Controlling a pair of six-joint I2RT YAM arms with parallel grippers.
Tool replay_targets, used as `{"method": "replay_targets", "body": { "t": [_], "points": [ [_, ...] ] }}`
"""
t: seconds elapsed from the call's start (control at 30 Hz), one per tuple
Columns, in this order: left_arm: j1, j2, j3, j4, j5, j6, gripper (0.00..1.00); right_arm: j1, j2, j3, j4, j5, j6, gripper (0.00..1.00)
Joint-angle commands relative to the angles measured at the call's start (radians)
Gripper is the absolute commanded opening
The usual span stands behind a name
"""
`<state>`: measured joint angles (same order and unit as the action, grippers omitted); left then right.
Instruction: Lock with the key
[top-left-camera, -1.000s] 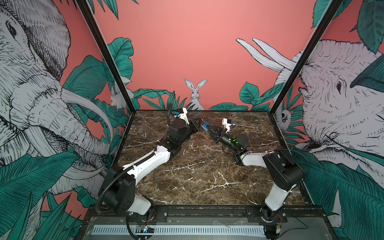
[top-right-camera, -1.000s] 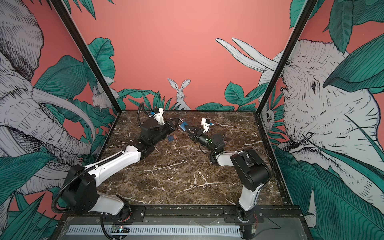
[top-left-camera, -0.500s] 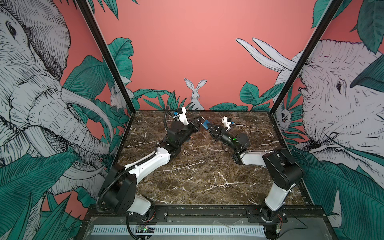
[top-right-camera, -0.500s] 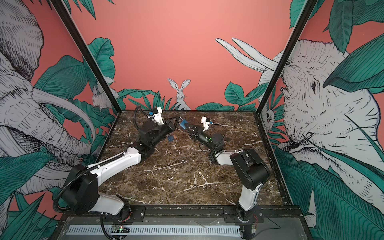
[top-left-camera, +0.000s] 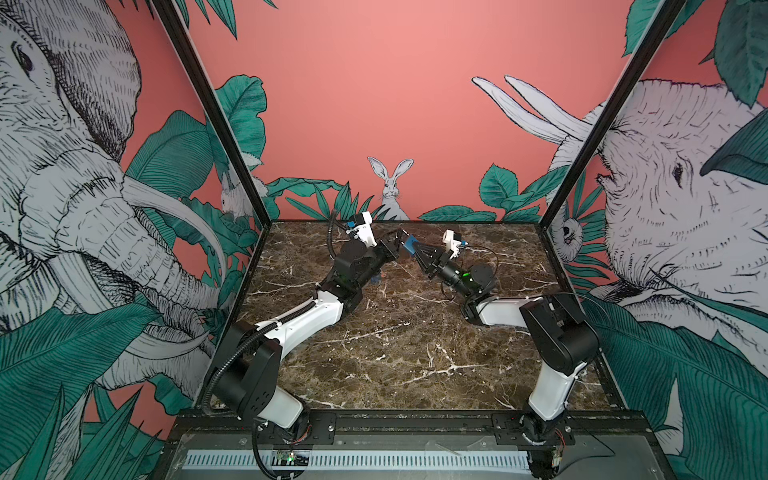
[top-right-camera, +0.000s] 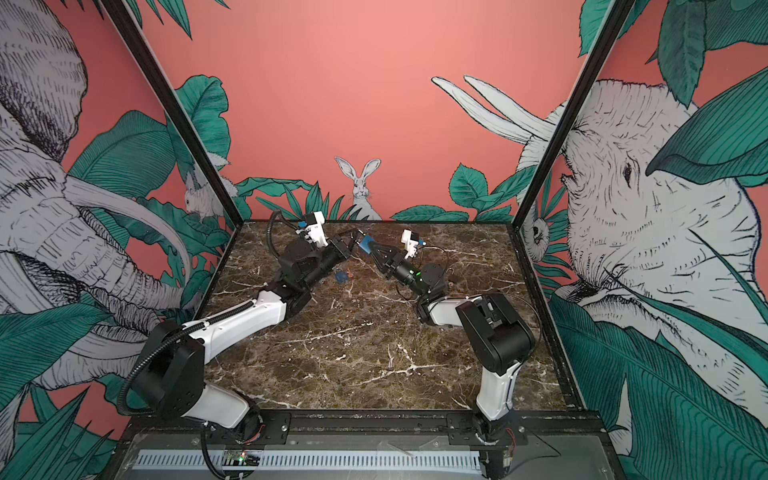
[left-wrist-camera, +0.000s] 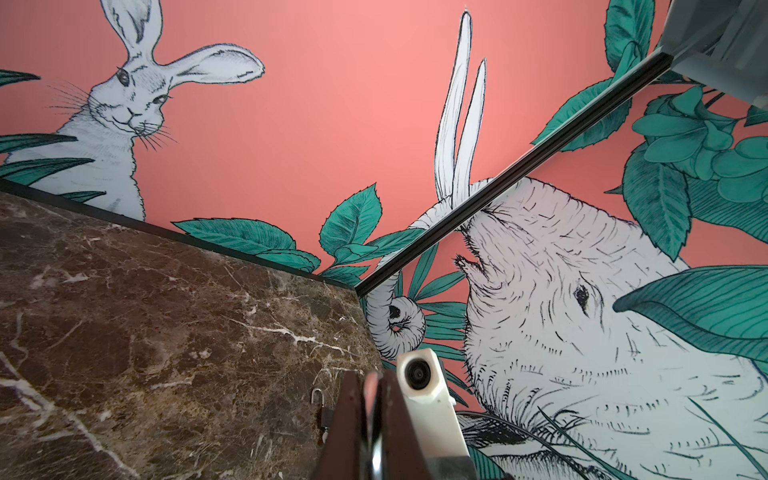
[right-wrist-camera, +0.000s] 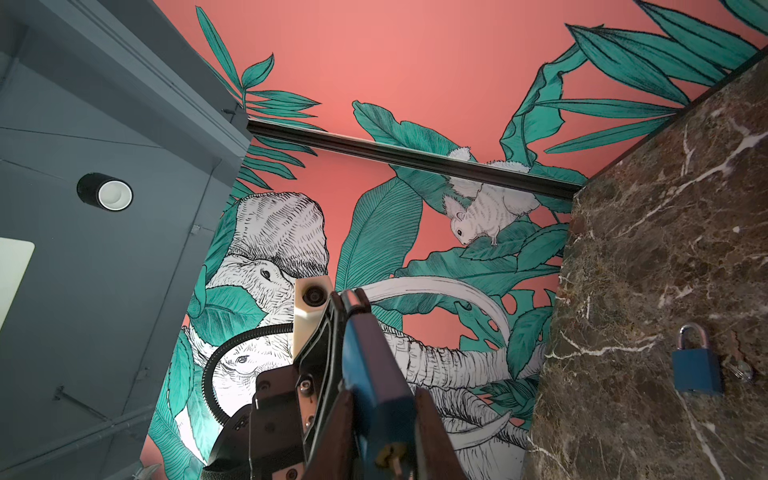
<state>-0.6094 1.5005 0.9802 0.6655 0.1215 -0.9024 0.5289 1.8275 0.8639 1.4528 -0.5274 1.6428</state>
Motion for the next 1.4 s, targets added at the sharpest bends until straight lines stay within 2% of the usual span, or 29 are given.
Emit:
{"method": "replay_targets", "body": {
  "t": [0.0,0.2,0.5,0.8,1.07,1.2,1.37],
  "points": [
    [-0.098,0.033,0.009,-0.016,0.393,-0.019,0.0,0.051,0.021,0.081,-0.043,-0.069,-0.048,0.11],
    [-0.099,0.055,0.001,0.053,0.441,-0.028,0.0,0.054,0.034,0.137,-0.042,-0.104,-0.051,0.11],
    [-0.134,0.089,0.083,-0.092,0.472,0.023,0.0,0.058,0.059,0.178,-0.042,-0.14,-0.05,0.1],
    [-0.168,0.175,0.143,-0.171,0.542,-0.006,0.0,0.07,0.085,0.223,-0.044,-0.186,-0.051,0.09],
    [-0.188,0.182,0.154,-0.249,0.544,0.019,0.0,0.068,0.101,0.265,-0.045,-0.206,-0.055,0.08],
    [-0.19,0.184,0.142,-0.235,0.543,0.009,0.0,0.068,0.111,0.271,-0.045,-0.199,-0.056,0.09],
    [-0.161,0.182,0.166,-0.285,0.492,0.02,0.0,0.066,0.107,0.243,-0.045,-0.177,-0.058,0.17]
  ]
}}
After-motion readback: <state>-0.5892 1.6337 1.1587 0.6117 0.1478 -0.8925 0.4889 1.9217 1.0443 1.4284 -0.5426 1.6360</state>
